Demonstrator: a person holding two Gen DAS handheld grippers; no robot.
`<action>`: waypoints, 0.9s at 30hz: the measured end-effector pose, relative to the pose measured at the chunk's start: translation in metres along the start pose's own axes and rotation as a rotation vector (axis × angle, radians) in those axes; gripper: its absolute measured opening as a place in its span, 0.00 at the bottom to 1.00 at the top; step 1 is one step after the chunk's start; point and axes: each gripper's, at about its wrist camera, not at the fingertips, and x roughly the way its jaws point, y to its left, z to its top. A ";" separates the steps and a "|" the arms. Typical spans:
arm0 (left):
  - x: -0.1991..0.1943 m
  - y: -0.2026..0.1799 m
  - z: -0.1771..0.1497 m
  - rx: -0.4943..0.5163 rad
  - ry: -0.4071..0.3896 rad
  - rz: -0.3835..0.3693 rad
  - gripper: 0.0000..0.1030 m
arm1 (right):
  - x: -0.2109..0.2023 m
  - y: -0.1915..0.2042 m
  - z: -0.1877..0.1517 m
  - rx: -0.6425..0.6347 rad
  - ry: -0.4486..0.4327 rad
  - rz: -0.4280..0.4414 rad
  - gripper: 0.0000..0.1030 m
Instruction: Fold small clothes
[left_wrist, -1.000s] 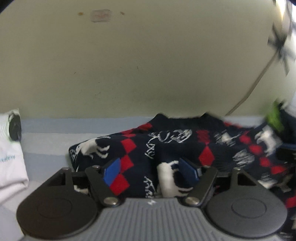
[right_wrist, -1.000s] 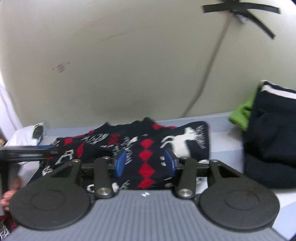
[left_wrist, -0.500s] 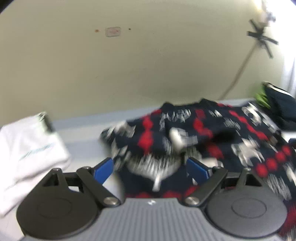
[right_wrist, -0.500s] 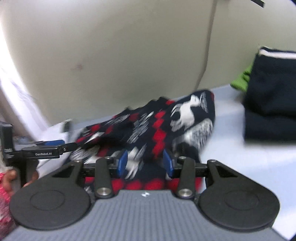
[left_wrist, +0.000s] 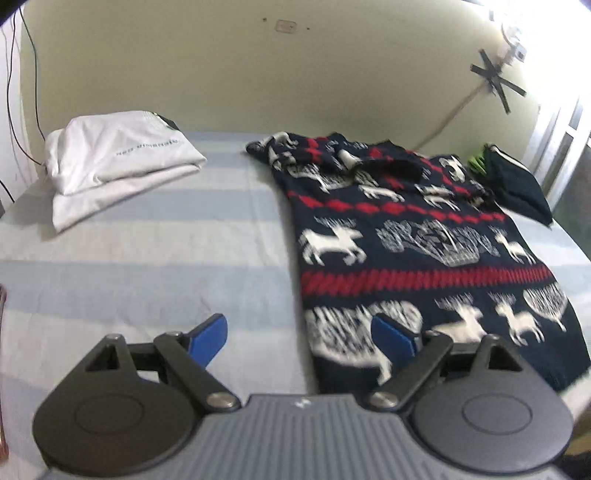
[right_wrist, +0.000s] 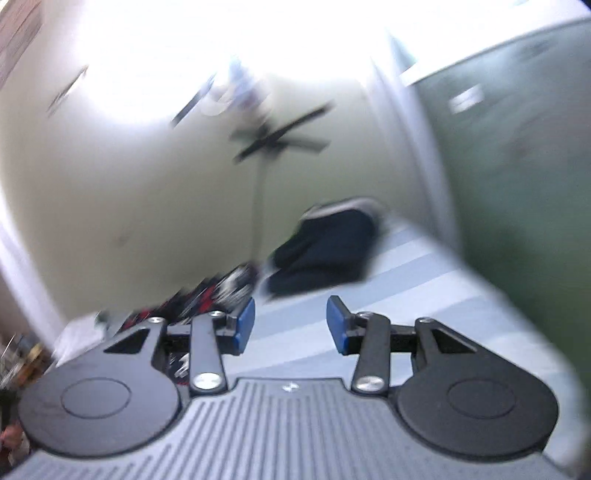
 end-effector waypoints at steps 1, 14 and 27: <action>-0.003 -0.003 -0.005 0.006 0.004 -0.004 0.84 | -0.011 0.000 -0.001 -0.002 0.004 0.000 0.45; -0.024 -0.018 -0.050 -0.045 0.101 -0.040 0.76 | 0.066 0.080 -0.127 0.007 0.440 0.364 0.37; -0.062 -0.005 -0.018 -0.162 -0.031 -0.116 0.06 | 0.076 0.125 -0.103 -0.057 0.377 0.433 0.10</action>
